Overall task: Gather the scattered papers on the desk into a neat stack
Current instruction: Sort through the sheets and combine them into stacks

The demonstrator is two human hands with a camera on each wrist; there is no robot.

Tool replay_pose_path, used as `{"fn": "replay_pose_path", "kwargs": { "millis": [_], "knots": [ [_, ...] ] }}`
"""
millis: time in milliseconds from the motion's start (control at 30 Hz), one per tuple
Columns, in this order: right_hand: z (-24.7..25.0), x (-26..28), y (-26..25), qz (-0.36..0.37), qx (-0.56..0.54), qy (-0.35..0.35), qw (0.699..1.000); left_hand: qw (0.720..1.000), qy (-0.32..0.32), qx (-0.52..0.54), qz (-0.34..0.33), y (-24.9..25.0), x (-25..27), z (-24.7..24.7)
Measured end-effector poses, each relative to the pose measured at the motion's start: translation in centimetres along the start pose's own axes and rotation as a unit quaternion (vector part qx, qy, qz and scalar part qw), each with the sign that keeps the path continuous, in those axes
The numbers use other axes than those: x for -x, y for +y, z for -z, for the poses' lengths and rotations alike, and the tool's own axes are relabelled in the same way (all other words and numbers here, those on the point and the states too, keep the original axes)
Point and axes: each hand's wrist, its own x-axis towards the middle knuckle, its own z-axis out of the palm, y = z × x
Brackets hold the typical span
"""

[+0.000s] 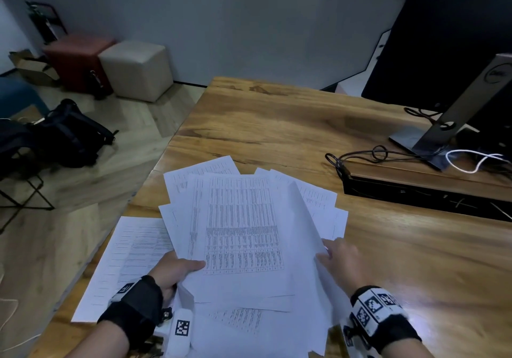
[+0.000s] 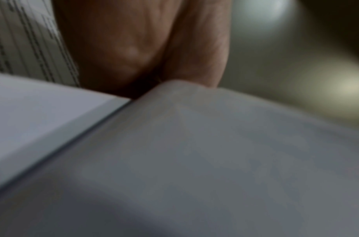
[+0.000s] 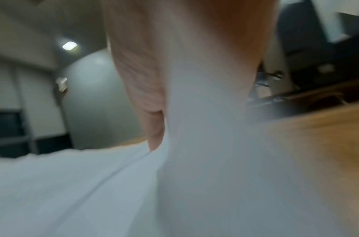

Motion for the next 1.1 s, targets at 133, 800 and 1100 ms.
{"fn": "replay_pose_path", "kwargs": {
  "millis": [133, 800, 1100],
  "knots": [
    [-0.4, 0.2, -0.2, 0.069, 0.164, 0.074, 0.981, 1.0, 0.0, -0.007, 0.002, 0.2, 0.2, 0.0],
    [-1.1, 10.0, -20.8, 0.232, 0.083, 0.009, 0.969, 0.996, -0.035, -0.064, -0.042, 0.4, 2.0, -0.4],
    [-7.6, 6.7, -12.9, 0.13, 0.159, -0.152, 0.967, 1.0, 0.01, 0.008, -0.011, 0.2, 1.6, -0.5]
  ]
}}
